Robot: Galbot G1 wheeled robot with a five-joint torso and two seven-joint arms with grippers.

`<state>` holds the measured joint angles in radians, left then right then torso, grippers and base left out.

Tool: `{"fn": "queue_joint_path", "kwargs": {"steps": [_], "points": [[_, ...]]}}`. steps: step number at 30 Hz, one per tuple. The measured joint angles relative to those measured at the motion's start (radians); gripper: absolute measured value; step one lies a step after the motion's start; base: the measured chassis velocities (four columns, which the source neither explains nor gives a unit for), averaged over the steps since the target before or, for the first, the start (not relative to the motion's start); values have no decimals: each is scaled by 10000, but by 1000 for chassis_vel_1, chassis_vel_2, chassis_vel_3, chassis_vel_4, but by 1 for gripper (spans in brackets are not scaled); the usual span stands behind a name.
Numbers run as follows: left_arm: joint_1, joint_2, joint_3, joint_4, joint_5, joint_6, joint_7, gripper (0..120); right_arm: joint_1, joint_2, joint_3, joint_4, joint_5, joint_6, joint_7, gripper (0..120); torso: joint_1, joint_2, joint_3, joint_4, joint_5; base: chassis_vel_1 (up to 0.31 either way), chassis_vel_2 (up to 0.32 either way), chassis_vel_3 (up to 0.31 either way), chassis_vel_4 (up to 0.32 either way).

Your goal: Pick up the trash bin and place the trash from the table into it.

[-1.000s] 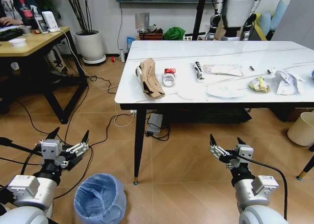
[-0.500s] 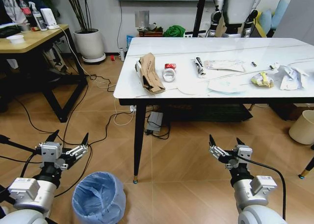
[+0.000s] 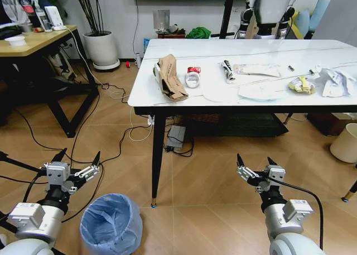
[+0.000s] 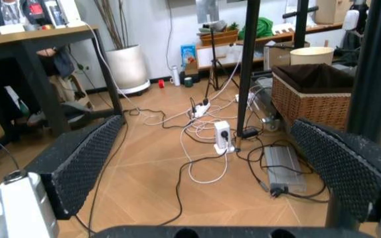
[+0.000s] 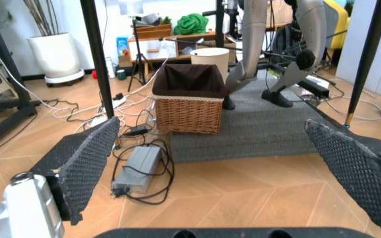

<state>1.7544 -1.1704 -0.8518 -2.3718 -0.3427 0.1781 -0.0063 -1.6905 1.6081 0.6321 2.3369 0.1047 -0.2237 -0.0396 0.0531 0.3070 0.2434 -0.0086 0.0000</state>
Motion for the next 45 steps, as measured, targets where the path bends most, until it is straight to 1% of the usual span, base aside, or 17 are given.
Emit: {"fn": "queue_joint_path", "kwargs": {"steps": [1, 4, 13, 19, 24, 26, 27, 31, 35, 38, 40, 45], "points": [[0, 0, 0, 0, 0, 0, 0, 100, 0, 0, 0, 0, 0, 0, 0, 100, 0, 0, 0, 0, 0, 0, 0, 0, 0], [15, -1, 0, 11, 8, -10, 0, 100, -6, 0, -23, -23, -22, 8, -2, 100, -33, -149, -114, 0, 0, 0, 0, 0, 0], [49, -17, -6, 27, 41, -29, -1, 100, -23, 0, -31, -56, -43, 36, -3, 100, -107, -360, -254, 0, 0, 0, 0, 0, 0], [87, -30, -32, 40, 56, -38, -6, 100, -8, 0, -77, -121, -44, 41, -4, 100, -187, -633, -445, 0, 0, 0, 0, 0, 0], [97, -30, -89, 56, 52, -41, -7, 100, 46, 0, -80, -154, -43, 41, -4, 100, -223, -757, -534, 0, 0, 0, 0, 0, 0], [93, -30, -124, 69, 35, -44, -7, 100, 107, 0, -80, -178, -22, 40, -3, 100, -274, -943, -669, 0, 0, 0, 0, 0, 0], [93, -30, -124, 69, 35, -44, -7, 100, 107, 0, -80, -178, -22, 40, -3, 100, -274, -943, -669, 0, 0, 0, 0, 0, 0], [98, -28, -107, 115, 57, -44, -7, 100, 156, 0, -74, -228, 0, 32, 2, 100, -352, -1214, -862, 0, 0, 0, 0, 0, 0], [105, -21, -107, 127, 57, -44, -7, 100, 171, 0, -74, -244, 1, 32, 4, 100, -373, -1299, -928, 0, 0, 0, 0, 0, 0], [99, -12, -98, 170, 56, -44, -7, 100, 215, 0, -86, -299, 1, 32, 5, 100, -422, -1489, -1069, 0, 0, 0, 0, 0, 0], [96, -13, -97, 182, 55, -43, -7, 100, 224, 0, -88, -312, 2, 32, 6, 100, -430, -1526, -1098, 0, 0, 0, 0, 0, 0], [72, -8, -84, 268, 51, -39, -7, 100, 263, 0, -99, -373, 6, 26, 7, 100, -484, -1749, -1265, 0, 0, 0, 0, 0, 0]]}}
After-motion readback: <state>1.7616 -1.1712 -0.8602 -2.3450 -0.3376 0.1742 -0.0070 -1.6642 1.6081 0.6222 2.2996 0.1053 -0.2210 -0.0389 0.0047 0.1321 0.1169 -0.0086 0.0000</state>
